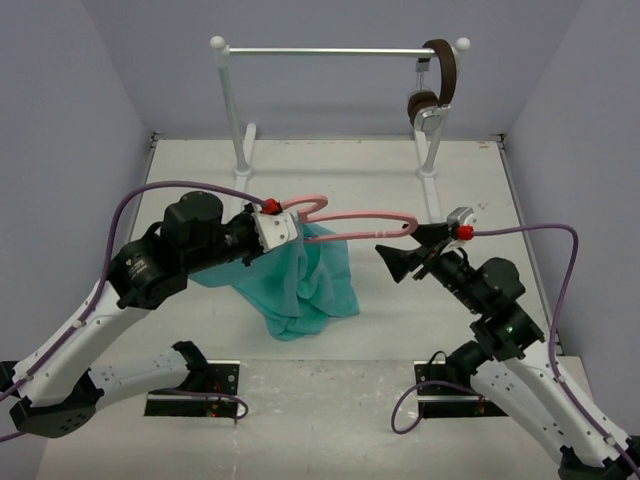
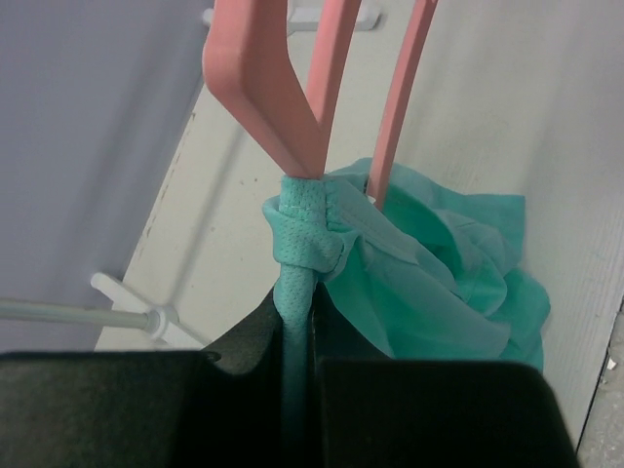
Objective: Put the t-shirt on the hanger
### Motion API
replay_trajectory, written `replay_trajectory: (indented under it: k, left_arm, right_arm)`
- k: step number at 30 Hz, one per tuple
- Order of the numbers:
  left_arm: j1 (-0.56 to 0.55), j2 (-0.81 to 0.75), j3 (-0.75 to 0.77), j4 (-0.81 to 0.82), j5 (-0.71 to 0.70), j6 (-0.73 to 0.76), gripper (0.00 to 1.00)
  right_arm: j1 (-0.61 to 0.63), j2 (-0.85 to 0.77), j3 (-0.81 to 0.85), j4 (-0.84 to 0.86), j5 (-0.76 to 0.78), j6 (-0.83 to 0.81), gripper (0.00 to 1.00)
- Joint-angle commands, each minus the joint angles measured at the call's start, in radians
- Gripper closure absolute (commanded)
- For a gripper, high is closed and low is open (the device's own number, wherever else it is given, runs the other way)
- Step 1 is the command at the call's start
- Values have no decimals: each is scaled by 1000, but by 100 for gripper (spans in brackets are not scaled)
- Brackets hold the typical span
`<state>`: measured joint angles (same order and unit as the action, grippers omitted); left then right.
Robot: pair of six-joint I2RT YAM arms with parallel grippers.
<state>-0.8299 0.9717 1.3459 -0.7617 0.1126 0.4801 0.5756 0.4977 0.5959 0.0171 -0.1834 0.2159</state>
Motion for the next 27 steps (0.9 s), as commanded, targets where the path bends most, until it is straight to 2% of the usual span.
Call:
replay_trajectory:
  k: [1, 3, 6, 11, 14, 27]
  left_arm:
    - [11, -11, -33, 181, -195, -115, 100]
    - [11, -6, -36, 199, -210, -131, 100]
    - [11, -2, -36, 247, -176, -190, 100]
    - [11, 37, -34, 285, -148, -253, 100]
    - [11, 53, -38, 285, -119, -257, 100]
    - [11, 19, -57, 321, -15, -308, 100]
  right_arm:
    - [6, -138, -10, -11, 248, 338, 19]
    - [5, -143, -37, 2, 179, 411, 23]
    - [31, -4, -38, 28, 34, 499, 34]
    - [310, 229, 53, 21, 298, 475, 36]
    - [384, 350, 117, 32, 414, 460, 36]
    - [420, 690, 259, 108, 562, 487, 44]
